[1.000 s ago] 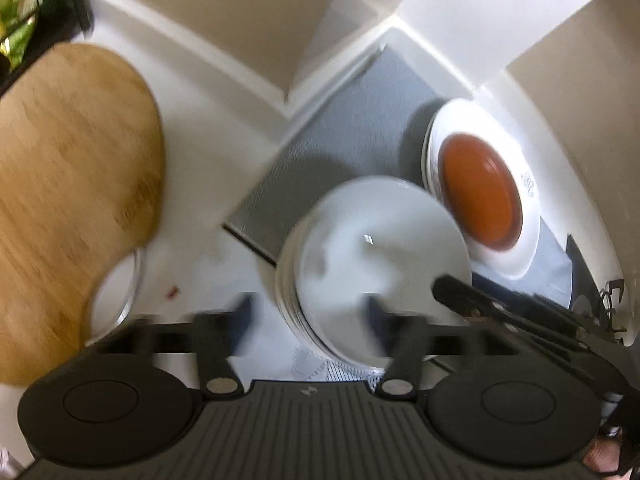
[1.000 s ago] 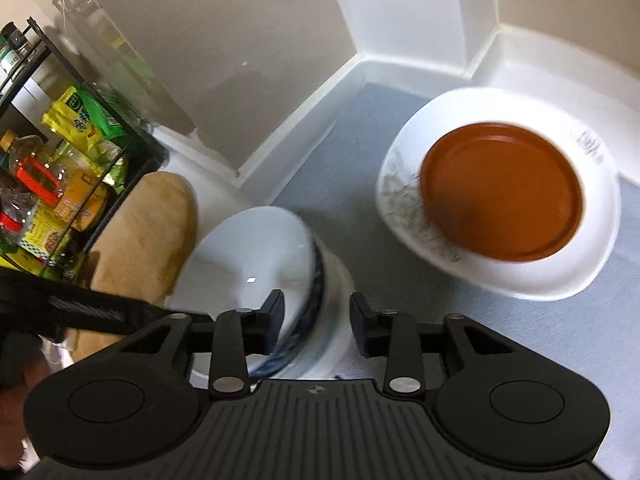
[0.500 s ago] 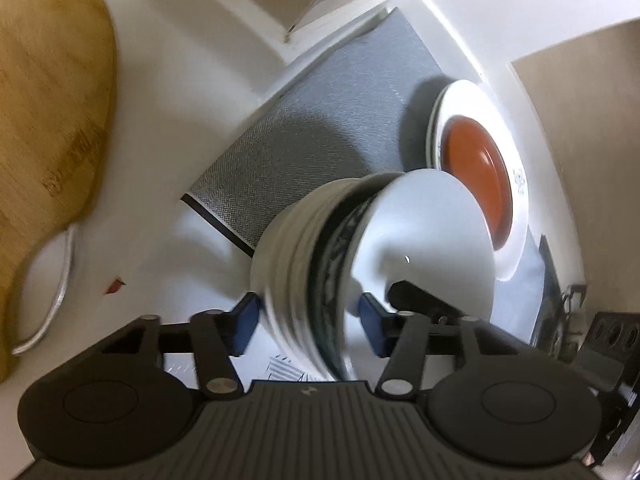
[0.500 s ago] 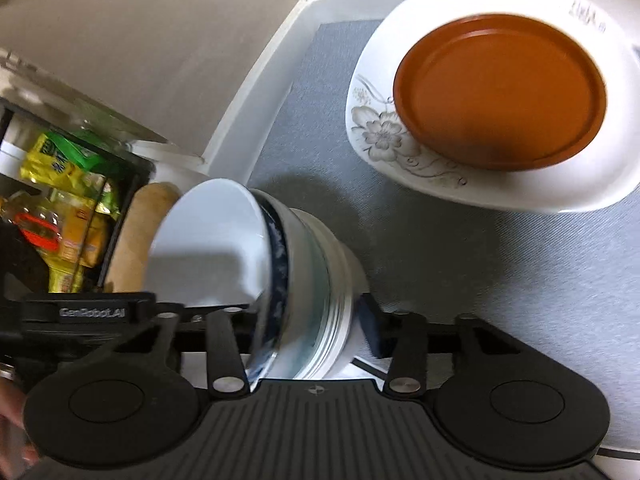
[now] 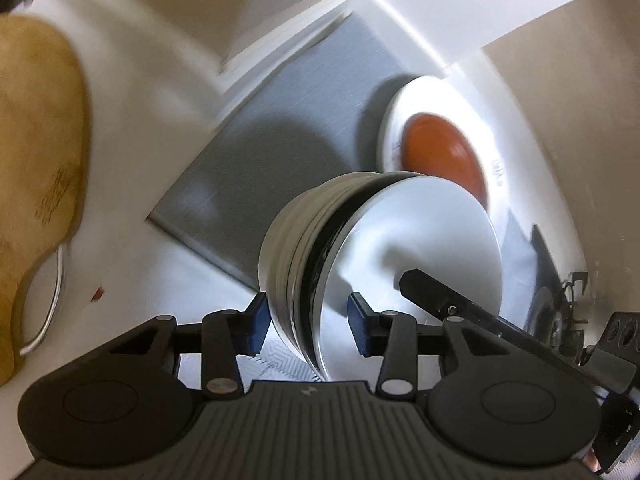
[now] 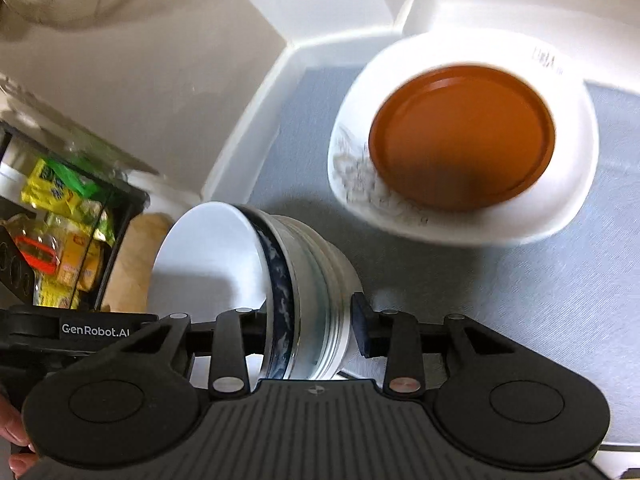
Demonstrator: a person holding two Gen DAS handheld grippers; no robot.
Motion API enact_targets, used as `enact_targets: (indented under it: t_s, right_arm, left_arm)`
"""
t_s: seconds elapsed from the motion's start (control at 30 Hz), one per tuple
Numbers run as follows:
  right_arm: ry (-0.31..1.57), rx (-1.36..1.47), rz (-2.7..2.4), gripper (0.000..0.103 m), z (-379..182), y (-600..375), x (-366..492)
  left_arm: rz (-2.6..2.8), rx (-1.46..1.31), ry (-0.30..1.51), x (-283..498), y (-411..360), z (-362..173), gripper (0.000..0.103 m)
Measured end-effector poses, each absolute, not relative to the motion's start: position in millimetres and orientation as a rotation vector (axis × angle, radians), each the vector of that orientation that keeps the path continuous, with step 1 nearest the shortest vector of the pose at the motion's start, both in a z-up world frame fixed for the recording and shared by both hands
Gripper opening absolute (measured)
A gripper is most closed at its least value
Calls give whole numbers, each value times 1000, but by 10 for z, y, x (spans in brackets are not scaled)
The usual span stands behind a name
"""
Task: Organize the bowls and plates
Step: 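Lower the bowl stack onto the brown plate and open the left gripper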
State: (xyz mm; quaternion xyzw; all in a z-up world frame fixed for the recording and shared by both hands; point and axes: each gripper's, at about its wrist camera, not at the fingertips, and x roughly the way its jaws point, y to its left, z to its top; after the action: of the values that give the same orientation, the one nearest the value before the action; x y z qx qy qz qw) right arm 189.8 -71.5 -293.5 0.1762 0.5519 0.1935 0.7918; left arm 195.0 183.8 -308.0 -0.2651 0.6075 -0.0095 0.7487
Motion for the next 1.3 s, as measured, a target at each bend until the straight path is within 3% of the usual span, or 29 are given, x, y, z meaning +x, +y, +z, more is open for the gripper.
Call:
enact_targets:
  t_s: [0.3,0.57,0.93,0.97,1.0,1.03,1.07,1.1,1.23,1.27,1.3]
  right_arm:
    - [1093,412,309,38,-2499,-1163,2399]
    - [1097,441,196,38,-2756,-1596,2854]
    - [1081,521,189,44,-3075,-1697,2977]
    - [1086,536,186,49,-3089,-1716,2969]
    - [1092,549,180,55,-3099,-1721,2961]
    - [1084,555,180,56,-3084,-1722,2940]
    - [1075,547,173,56,-3047,-1718,2901]
    - [1060,533,167,56,-2996,-1717,2848]
    - [973,473,179,55,-2689,-1739,2526]
    - [949,460,166,55,-2604,-1755,2431]
    - [927,447,148,55,-2509,-1765,2317]
  left_arm:
    - [-104,-533,1293,2834,1342,-2774,47]
    - [-136,-511,1310,3474,958,-3115,47]
    - [-145,-391,1227,3455,797,-3159,47]
    - [-140,-396,1218,3415,808,-3125,51]
    - [-122,-387,1206,3368,817,-3074,63]
    - [-91,-356,1183,3301,822,-2986,71]
    - [-60,-318,1142,3213,824,-2874,86]
    - [-31,-275,1094,3105,822,-2746,92]
    - [-21,-165,966,2607,774,-2211,95]
    - [-18,-158,959,2480,759,-2077,103]
    - [-10,-153,953,2355,738,-1947,103]
